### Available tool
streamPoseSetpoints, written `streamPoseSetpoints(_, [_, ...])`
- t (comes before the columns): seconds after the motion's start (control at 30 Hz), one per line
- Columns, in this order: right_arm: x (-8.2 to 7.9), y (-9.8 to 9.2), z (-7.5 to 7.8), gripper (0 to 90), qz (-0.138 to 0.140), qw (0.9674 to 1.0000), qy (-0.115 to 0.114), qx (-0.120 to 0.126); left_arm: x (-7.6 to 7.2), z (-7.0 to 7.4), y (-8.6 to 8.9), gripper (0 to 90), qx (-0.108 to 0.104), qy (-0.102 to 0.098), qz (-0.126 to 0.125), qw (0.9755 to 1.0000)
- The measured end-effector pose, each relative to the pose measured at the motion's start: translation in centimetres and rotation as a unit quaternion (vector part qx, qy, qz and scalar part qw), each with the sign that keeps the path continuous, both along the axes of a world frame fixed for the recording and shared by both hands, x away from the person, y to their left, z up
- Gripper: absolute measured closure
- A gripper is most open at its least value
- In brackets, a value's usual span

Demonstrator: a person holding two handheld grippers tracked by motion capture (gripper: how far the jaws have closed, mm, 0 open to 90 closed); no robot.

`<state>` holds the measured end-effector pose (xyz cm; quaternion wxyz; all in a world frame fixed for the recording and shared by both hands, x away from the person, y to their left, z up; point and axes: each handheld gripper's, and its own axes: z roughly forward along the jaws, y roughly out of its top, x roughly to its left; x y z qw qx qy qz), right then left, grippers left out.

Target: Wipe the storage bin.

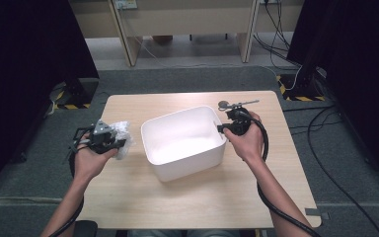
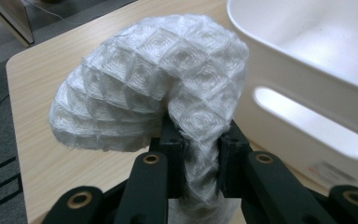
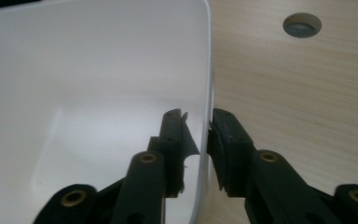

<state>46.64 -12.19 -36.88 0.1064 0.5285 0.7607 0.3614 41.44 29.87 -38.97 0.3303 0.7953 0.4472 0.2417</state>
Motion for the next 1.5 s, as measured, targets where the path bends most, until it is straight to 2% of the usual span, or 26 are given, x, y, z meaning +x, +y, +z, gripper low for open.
streamPoseSetpoints(0.13, [-1.4, -0.8, 2.1, 66.1, -0.006, 0.9992, -0.037, 0.011, 1.7, -0.5, -0.7, 75.9, 0.006, 0.000, 0.000, 1.0000])
streamPoseSetpoints(0.23, [-2.6, -1.9, 2.9, 68.3, -0.022, 0.9989, -0.039, 0.012, 2.8, -0.8, -1.0, 75.9, 0.010, 0.000, -0.003, 0.9999])
streamPoseSetpoints(0.27, [-2.9, -2.3, 2.9, 70.4, -0.024, 0.9990, -0.037, 0.005, 3.1, -0.9, -1.1, 75.9, 0.012, -0.002, -0.005, 0.9999])
streamPoseSetpoints(0.43, [-4.5, -3.9, 1.5, 76.6, -0.035, 0.9993, 0.002, -0.014, 4.6, -1.1, -1.5, 75.9, 0.012, -0.003, -0.015, 0.9998])
streamPoseSetpoints(0.53, [-5.1, -4.0, 0.3, 76.9, -0.024, 0.9989, 0.039, -0.006, 5.1, -1.3, -1.8, 76.0, 0.000, -0.001, -0.028, 0.9996])
streamPoseSetpoints(0.6, [-5.4, -3.9, -0.6, 76.6, -0.021, 0.9984, 0.052, 0.002, 5.2, -1.5, -2.1, 76.0, -0.003, -0.001, -0.037, 0.9993])
streamPoseSetpoints(0.73, [-5.8, -3.4, -1.5, 76.7, -0.012, 0.9982, 0.058, 0.007, 5.4, -1.6, -2.4, 76.1, 0.003, 0.000, -0.051, 0.9987])
streamPoseSetpoints(1.0, [-5.5, -2.1, -1.3, 76.7, 0.007, 0.9985, 0.054, 0.001, 5.3, -1.7, -2.4, 76.1, 0.011, -0.012, -0.069, 0.9975])
streamPoseSetpoints(1.07, [-5.3, -1.8, -1.3, 76.8, 0.004, 0.9988, 0.047, -0.009, 5.1, -1.8, -2.5, 76.2, 0.014, -0.013, -0.071, 0.9973])
streamPoseSetpoints(1.17, [-5.0, -1.8, -1.3, 76.7, 0.002, 0.9989, 0.047, -0.008, 5.1, -1.7, -2.5, 76.1, 0.018, -0.016, -0.080, 0.9965])
streamPoseSetpoints(1.3, [-4.4, -1.9, -1.3, 76.8, -0.007, 0.9991, 0.039, -0.017, 4.9, -1.8, -2.8, 76.2, 0.018, -0.016, -0.092, 0.9955])
streamPoseSetpoints(1.5, [-2.9, -1.7, -1.5, 78.0, -0.044, 0.9985, 0.020, -0.026, 4.3, -1.7, -3.4, 76.2, 0.022, -0.021, -0.099, 0.9946])
